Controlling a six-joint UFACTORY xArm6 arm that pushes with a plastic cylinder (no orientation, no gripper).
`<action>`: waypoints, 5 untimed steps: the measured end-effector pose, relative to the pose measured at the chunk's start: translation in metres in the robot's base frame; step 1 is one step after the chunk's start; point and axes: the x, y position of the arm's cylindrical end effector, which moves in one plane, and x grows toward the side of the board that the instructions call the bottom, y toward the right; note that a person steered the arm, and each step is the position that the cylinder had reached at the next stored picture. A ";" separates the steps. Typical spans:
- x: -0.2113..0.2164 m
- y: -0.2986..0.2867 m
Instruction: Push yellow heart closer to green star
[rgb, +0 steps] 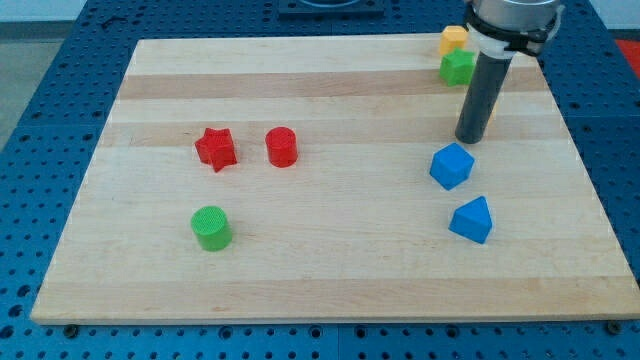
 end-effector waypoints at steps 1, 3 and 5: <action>-0.001 0.004; -0.001 0.015; 0.002 0.030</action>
